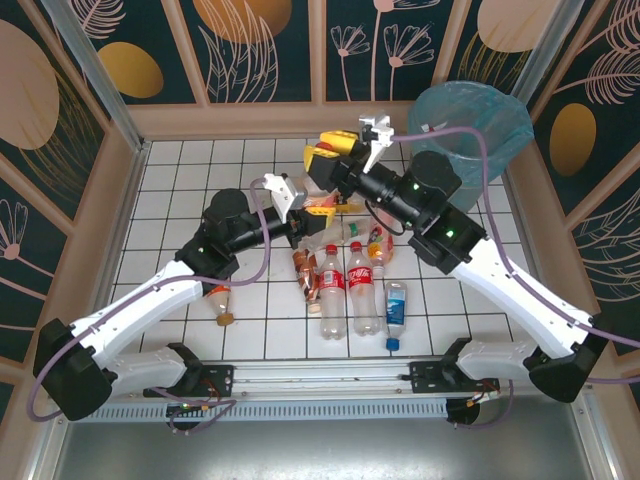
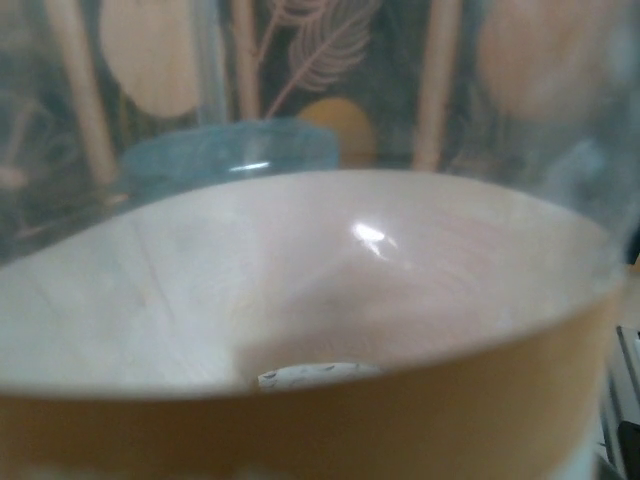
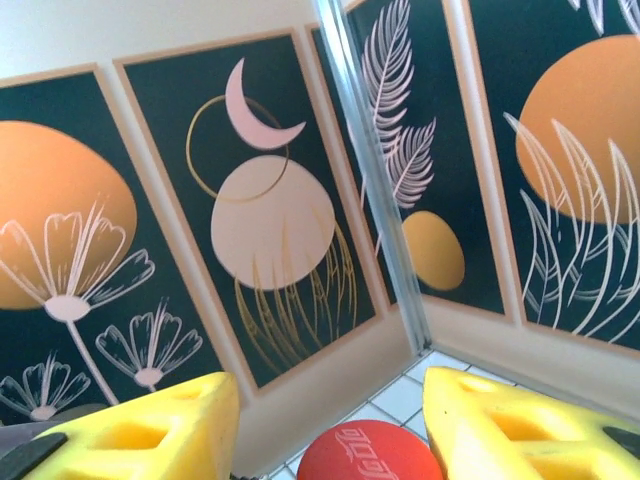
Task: Put the plastic bottles in the bin
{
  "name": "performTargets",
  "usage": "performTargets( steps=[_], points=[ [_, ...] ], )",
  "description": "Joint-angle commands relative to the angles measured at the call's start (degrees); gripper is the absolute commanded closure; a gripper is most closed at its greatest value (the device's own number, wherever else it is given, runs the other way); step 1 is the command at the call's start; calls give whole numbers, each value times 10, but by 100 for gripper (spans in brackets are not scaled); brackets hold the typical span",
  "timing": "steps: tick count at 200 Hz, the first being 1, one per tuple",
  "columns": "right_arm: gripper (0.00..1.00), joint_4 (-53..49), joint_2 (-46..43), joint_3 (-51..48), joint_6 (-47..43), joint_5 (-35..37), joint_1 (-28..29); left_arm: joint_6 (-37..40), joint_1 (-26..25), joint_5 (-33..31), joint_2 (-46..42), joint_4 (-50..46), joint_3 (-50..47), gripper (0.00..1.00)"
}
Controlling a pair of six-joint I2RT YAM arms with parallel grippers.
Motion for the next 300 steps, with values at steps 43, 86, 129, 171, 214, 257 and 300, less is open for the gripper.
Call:
performTargets(
  steps=[43,86,129,171,214,257,300],
  points=[
    [61,-206,21,99,-35,-37,3,52,0,2,-16,-38,17,82],
    [55,-266,47,145,-49,-27,5,56,0,3,-12,-45,19,82],
    [50,-301,65,171,-62,-2,6,59,0,3,-12,-45,19,81],
    [46,-303,60,168,-68,37,6,60,0,8,-11,-44,17,81],
    [65,-287,40,159,-68,-13,5,59,0,6,-11,-43,17,80],
    [100,-273,19,159,-65,-65,5,50,0,-13,-20,-35,15,46],
    [100,-283,35,220,-80,196,5,33,-1,-49,-41,1,-3,1]
  ],
)
